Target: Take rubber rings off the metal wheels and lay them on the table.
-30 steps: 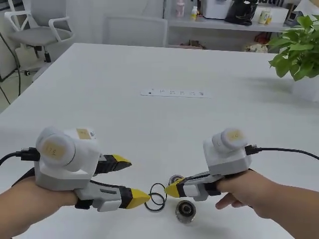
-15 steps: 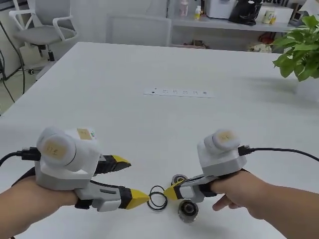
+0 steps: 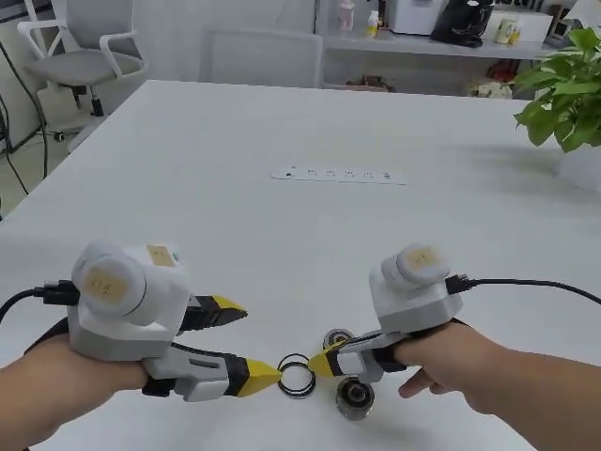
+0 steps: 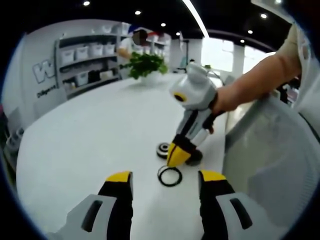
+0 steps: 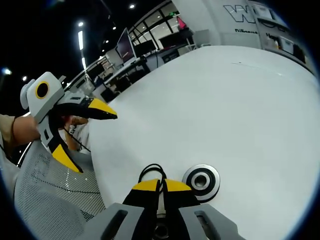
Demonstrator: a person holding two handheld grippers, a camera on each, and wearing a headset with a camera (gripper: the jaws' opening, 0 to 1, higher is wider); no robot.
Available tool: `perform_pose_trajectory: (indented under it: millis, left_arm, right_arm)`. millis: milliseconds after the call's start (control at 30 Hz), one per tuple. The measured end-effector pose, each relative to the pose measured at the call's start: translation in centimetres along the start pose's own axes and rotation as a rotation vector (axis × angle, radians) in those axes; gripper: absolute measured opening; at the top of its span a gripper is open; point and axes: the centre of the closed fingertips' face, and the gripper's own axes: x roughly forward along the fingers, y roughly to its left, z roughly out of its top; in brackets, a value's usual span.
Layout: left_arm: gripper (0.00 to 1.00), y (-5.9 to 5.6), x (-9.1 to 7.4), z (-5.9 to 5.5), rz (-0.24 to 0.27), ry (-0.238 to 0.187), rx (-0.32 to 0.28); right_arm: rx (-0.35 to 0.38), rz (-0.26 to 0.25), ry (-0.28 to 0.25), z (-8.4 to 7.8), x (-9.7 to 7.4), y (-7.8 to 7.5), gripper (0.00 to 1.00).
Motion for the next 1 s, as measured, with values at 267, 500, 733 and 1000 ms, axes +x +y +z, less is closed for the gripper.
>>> perform_pose_trajectory:
  millis: [267, 500, 733, 1000]
  left_arm:
    - [0.53, 0.0, 0.0, -0.2, -0.005, 0.009, -0.002]
    - [0.53, -0.2, 0.1, -0.3, -0.016, 0.017, -0.002]
    - [0.53, -0.3, 0.4, -0.3, -0.026, 0.028, -0.001]
    - [0.52, -0.1, 1.4, 0.2, -0.035, 0.034, -0.002]
  right_arm:
    - [0.006, 0.018, 0.002, -0.1, -0.4, 0.4, 0.04]
    - [0.015, 0.029, -0.009, 0.1, -1.1, 0.6, 0.08]
    - [0.022, 0.025, -0.057, 1.1, -2.6, 0.2, 0.12]
    - [0.000, -0.009, -0.108, 1.8, -4.5, -1.4, 0.18]
